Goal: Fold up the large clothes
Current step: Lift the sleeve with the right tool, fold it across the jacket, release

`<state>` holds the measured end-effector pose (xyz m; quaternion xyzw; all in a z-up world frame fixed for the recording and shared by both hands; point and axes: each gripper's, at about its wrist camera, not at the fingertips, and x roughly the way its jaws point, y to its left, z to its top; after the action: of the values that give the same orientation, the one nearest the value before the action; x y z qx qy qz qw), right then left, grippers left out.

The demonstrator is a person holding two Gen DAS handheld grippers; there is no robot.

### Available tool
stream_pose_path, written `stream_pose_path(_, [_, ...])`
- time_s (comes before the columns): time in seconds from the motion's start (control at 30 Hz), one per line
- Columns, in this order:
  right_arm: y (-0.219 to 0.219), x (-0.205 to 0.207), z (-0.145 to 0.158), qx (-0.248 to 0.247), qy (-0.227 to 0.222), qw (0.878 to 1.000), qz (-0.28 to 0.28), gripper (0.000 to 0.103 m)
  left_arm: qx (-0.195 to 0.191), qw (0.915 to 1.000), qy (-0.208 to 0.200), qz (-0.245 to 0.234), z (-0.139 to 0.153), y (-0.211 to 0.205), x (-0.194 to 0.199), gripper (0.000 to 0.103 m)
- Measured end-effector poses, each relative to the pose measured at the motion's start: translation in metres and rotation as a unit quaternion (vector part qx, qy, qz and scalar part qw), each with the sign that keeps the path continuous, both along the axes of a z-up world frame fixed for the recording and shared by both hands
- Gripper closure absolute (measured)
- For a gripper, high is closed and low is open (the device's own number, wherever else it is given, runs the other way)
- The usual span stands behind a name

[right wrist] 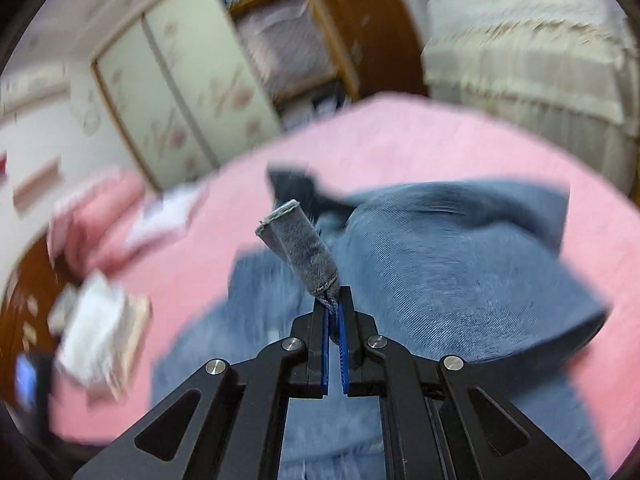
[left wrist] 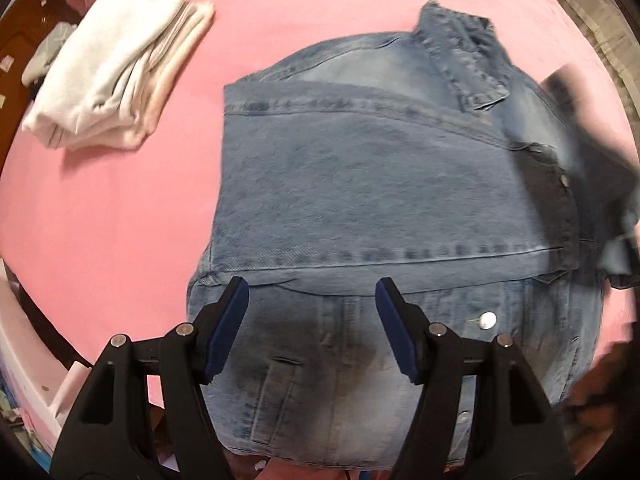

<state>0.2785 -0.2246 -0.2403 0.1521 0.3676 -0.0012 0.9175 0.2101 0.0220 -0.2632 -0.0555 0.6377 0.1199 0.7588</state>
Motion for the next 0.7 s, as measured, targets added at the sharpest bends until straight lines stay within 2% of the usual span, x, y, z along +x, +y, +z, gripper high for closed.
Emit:
stream_pose_path(0.1, [0.028,0.018,-0.061,-0.018,0.1,0.994,0.027,0.099,-0.013,0.9999,0.007,-0.004,-0.007,0.005,-0.002,0.04])
stream_pose_path(0.17, [0.045,0.021,-0.085,-0.037,0.134,0.989,0.044,0.099,-0.016,0.9998,0.009,-0.009,-0.011,-0.001,-0.002,0.04])
stream_pose_path(0.2, [0.052,0.023,-0.087,-0.055,0.131,0.989,0.048,0.099,-0.021,0.9996,0.011,-0.014,-0.012,-0.004,-0.002,0.04])
stream_pose_path(0.27, [0.057,0.032,-0.087,-0.066,0.126,0.988,0.062,0.09,-0.031,0.9993,0.011,-0.019,-0.013,-0.012,-0.002,0.04])
stream_pose_path(0.43, [0.067,0.044,-0.082,-0.049,0.143,0.984,0.094,0.066,-0.06,0.9963,0.01,-0.061,-0.012,-0.044,0.005,0.04])
stream_pose_path(0.47, [0.067,0.029,-0.086,-0.05,0.14,0.984,0.099,0.064,-0.067,0.9948,0.007,-0.077,-0.01,-0.052,0.007,0.04])
stream_pose_path(0.5, [0.067,0.03,-0.081,-0.053,0.135,0.984,0.104,0.064,-0.084,0.9916,0.002,-0.098,-0.009,-0.061,0.009,0.04])
stream_pose_path(0.57, [0.048,0.021,-0.062,-0.056,0.126,0.984,0.113,0.057,-0.129,0.9861,0.0,-0.105,-0.009,-0.07,0.014,0.04])
stream_pose_path(0.67, [0.023,-0.018,-0.039,-0.048,0.118,0.986,0.108,0.044,-0.193,0.9791,-0.002,-0.064,-0.014,-0.078,0.024,0.04])
stream_pose_path(0.7, [0.015,-0.024,-0.035,-0.041,0.116,0.987,0.105,0.044,-0.208,0.9766,-0.002,-0.055,-0.015,-0.081,0.026,0.04])
